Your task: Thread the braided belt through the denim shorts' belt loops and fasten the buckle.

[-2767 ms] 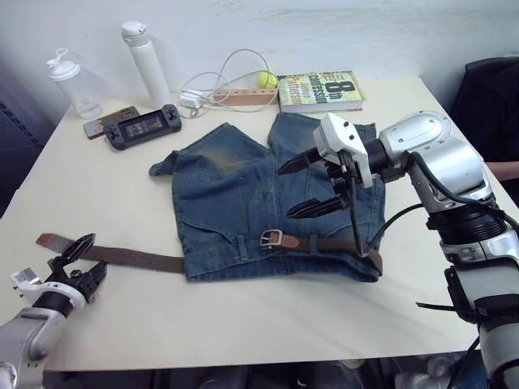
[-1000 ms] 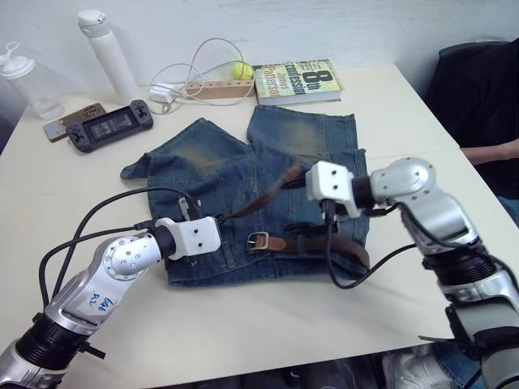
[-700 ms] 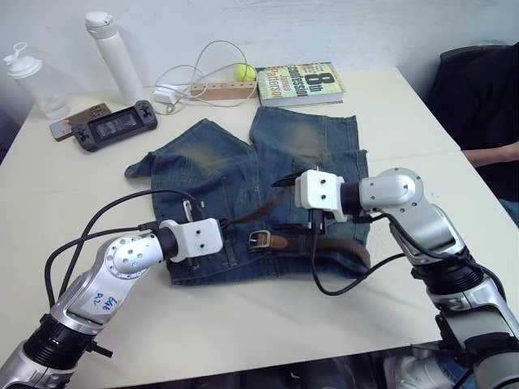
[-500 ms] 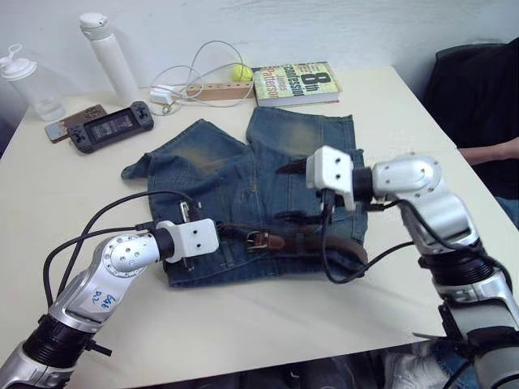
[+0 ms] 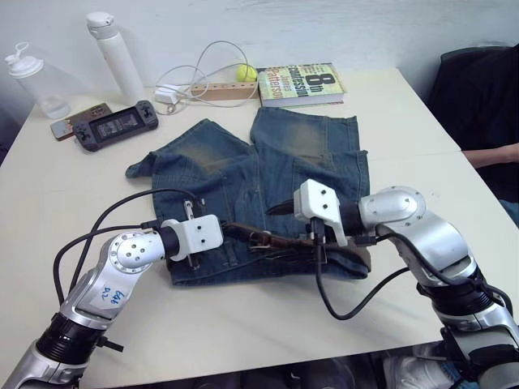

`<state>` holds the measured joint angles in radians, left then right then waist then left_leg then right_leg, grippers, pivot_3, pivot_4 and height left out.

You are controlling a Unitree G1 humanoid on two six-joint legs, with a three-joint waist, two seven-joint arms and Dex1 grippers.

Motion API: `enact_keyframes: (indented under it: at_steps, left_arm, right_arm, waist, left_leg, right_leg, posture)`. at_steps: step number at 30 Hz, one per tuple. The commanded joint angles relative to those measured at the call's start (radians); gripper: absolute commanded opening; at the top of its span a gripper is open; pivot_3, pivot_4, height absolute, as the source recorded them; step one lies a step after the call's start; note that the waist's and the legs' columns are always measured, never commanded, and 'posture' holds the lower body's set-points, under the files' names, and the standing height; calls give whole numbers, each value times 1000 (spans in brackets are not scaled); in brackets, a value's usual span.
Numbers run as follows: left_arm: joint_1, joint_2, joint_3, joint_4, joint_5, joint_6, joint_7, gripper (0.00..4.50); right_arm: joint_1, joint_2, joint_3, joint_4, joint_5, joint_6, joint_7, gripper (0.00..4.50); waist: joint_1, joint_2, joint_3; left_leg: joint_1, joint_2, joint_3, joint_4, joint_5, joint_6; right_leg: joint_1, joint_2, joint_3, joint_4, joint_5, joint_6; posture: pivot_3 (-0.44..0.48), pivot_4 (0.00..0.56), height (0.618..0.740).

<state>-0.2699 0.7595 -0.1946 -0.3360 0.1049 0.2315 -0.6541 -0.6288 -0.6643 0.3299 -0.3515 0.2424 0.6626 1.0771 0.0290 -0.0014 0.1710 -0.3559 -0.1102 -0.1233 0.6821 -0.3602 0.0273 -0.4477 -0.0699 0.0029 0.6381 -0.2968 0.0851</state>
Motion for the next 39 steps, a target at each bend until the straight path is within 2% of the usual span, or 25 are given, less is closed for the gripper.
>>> enact_keyframes:
  at_steps: [1,2,3,4,11,12,14,16,18,19,22,25,26,27,29,30,31,32,33,34,36,37,39]
  left_arm:
    - [-11,0,21,-10,9,3,-15,11]
    - [-19,-2,19,3,10,1,-18,11]
    - [-25,-4,17,11,11,-1,-21,0]
    - [-40,-11,15,25,11,2,-23,0]
    - [-78,-39,27,74,-13,12,-49,0]
    - [-79,-39,31,80,-14,13,-52,0]
    - [-86,-50,57,83,-43,43,-53,0]
    - [-108,-91,116,66,-132,180,-52,0]
    - [-146,-151,241,18,-336,475,-59,763]
    - [-158,-166,281,-1,-399,570,-60,1058]
    - [-204,-189,399,-43,-556,846,-43,2397]
    - [-342,-239,712,-30,-708,1250,5,3834]
    - [-379,-250,794,-16,-748,1330,22,4338]
    - [-380,-218,858,24,-902,1366,42,4438]
    - [-347,-140,908,102,-1192,1383,99,4438]
    - [-285,-57,904,134,-1374,1383,115,4438]
    - [-241,0,896,155,-1501,1383,142,4438]
    - [-121,97,842,168,-1763,1301,237,4438]
    - [-36,166,800,174,-1933,1236,298,4438]
    - [55,217,751,143,-2031,1185,315,4438]
    - [179,298,684,60,-2077,1116,269,4438]
    - [213,299,651,17,-2077,1069,246,4438]
    - [233,251,580,-40,-2077,962,291,4438]
  right_arm:
    - [7,-30,2,2,-36,-17,-15,4500]
    - [13,-42,-5,15,-40,-21,-15,4500]
    - [16,-50,-10,23,-43,-25,-15,3979]
    - [22,-63,-13,32,-45,-25,-12,3723]
    - [11,-89,-41,87,-33,-17,-5,235]
    - [5,-89,-45,96,-31,-19,-3,58]
    - [-1,-86,-52,106,-30,-29,-6,58]
    - [-11,-77,-57,121,-38,-71,-8,58]
    - [-30,-55,-62,139,-53,-141,-20,0]
    - [-35,-48,-63,145,-58,-162,-25,0]
    - [-49,-27,-55,169,-90,-229,-51,0]
    - [-61,36,-41,186,-122,-274,-112,0]
    - [-64,49,-35,188,-133,-288,-123,0]
    - [-68,64,-28,191,-151,-316,-135,0]
    - [-73,82,-18,196,-172,-364,-143,0]
    - [-80,88,-6,200,-188,-413,-139,0]
    - [-84,92,2,204,-199,-448,-134,0]
    - [-93,97,12,211,-224,-520,-137,0]
    - [-99,102,18,219,-242,-572,-141,0]
    - [-103,114,19,225,-241,-616,-136,0]
    - [-111,131,20,238,-247,-694,-132,0]
    - [-117,134,23,244,-260,-742,-131,0]
    - [-125,135,28,255,-293,-824,-135,0]
  waist:
    - [-1,0,0]
    - [-1,0,0]
    - [-1,0,0]
    - [-2,0,0]
    - [-2,0,0]
    - [-2,0,0]
    - [-2,0,0]
    - [-2,0,0]
    - [-3,-1,1]
    - [-3,-2,1]
    - [-7,-2,1]
    - [-11,-4,2]
    - [-13,-5,3]
    - [-15,-5,3]
    - [-22,-5,3]
    - [-29,-5,3]
    - [-33,-5,3]
    - [-47,-6,3]
    - [-61,-7,3]
    - [-63,-7,3]
    - [-60,-6,3]
    - [-57,-6,3]
    - [-43,-4,4]
  left_leg:
    - [0,0,0,0,0,0]
    - [0,0,0,0,0,0]
    - [0,0,0,0,0,0]
    - [0,0,0,0,0,0]
    - [0,0,0,0,0,0]
    - [0,0,0,0,0,0]
    - [0,0,0,0,0,0]
    - [0,0,0,0,0,0]
    - [0,1,0,1,0,0]
    - [0,0,0,1,0,0]
    - [0,1,0,1,0,0]
    - [0,1,0,2,0,0]
    - [0,1,0,2,0,0]
    - [0,1,0,2,0,-1]
    - [0,1,0,2,0,-1]
    - [0,2,0,2,0,-1]
    - [1,1,0,2,0,-1]
    - [1,1,-1,2,0,-1]
    - [2,2,-1,2,0,-2]
    - [3,1,-2,1,-1,-2]
    - [4,1,-2,1,-2,-2]
    - [4,1,-2,1,-2,-2]
    - [4,1,-2,1,-2,-3]
  right_leg:
    - [0,0,0,0,0,0]
    - [0,0,0,0,0,0]
    - [0,0,0,0,0,0]
    - [0,0,0,0,0,0]
    - [0,0,0,0,0,0]
    - [0,0,0,0,0,0]
    - [0,0,0,0,0,0]
    - [0,0,0,0,0,0]
    - [0,0,-1,0,0,0]
    - [0,0,0,2,0,0]
    - [0,0,-1,5,0,0]
    - [0,1,-1,6,0,0]
    - [0,1,-1,6,0,0]
    - [-1,2,-1,6,0,0]
    - [-1,2,-1,7,0,0]
    - [-1,2,-1,6,0,0]
    - [-1,2,-1,7,0,0]
    - [-1,2,-1,6,0,0]
    - [-2,4,1,7,0,0]
    - [-3,4,1,8,0,-1]
    - [-4,4,3,8,-1,-1]
    - [-4,4,3,8,-1,-2]
    - [-3,4,3,6,-1,-2]
  posture:
    - [0,150,740]
    - [0,150,740]
    - [0,150,740]
    - [0,150,740]
    - [0,150,740]
    - [0,150,740]
    - [0,150,740]
    - [0,150,740]
    - [0,150,740]
    - [0,150,740]
    - [0,150,740]
    - [0,150,740]
    - [0,150,740]
    - [0,150,740]
    - [0,150,740]
    - [0,150,740]
    - [0,150,740]
    - [0,150,740]
    - [0,150,740]
    - [0,150,740]
    - [0,150,740]
    - [0,150,740]
    - [0,150,740]
